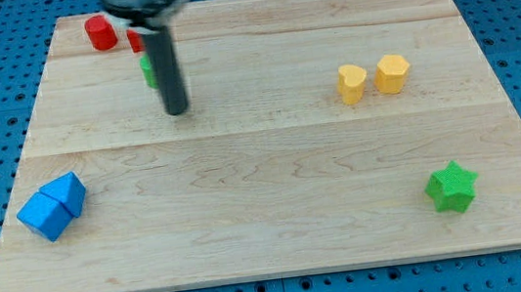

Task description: Move the green circle to the left side of the green star

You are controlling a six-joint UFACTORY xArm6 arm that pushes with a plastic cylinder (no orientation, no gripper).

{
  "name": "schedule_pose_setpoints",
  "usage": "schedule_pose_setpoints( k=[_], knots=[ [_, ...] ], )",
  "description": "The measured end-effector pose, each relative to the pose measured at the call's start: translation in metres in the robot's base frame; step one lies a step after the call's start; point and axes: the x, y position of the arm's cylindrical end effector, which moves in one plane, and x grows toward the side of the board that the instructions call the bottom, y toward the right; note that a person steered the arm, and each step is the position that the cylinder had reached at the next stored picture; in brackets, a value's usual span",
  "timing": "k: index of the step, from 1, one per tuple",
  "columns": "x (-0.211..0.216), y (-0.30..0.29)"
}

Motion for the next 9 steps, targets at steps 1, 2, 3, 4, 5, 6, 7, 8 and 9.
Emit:
schedule_pose_setpoints(
  k=[1, 2, 3, 4, 5, 6, 7, 8, 9],
  knots=[
    [-0.039, -0.058],
    [-0.084, -0.069],
    [-0.063, -0.003],
    [0.003, 0.07],
    [-0.026, 0.06],
    [-0.01, 0.101],
    [0.065, 0.152],
    [0.1, 0.188],
    [0.096, 0.148]
  ],
)
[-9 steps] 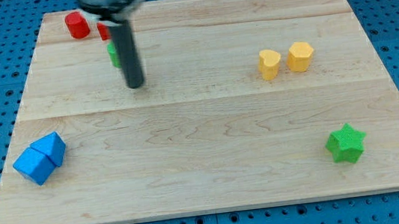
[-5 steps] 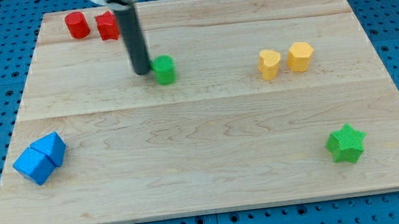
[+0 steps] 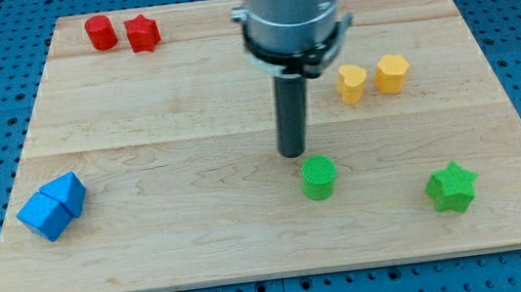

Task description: Move the green circle to the left side of the green star

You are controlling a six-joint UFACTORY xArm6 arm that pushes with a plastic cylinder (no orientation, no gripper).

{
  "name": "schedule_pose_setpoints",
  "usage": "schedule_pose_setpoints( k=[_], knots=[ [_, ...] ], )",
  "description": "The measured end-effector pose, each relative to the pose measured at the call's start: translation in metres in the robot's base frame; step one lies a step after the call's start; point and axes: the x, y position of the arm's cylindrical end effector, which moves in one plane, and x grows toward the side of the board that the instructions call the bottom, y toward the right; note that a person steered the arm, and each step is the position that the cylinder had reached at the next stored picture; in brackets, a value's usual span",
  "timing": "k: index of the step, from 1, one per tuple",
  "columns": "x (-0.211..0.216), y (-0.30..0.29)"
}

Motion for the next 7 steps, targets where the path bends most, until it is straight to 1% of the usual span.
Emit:
schedule_pose_setpoints(
  k=[1, 2, 3, 4, 5, 6, 7],
  knots=[
    [0.012, -0.016],
    [0.052, 0.046],
    [0.068, 0.094],
    [0.071, 0.051],
    [0.117, 0.068],
    [0.117, 0.105],
    [0.117, 0.117]
  ],
)
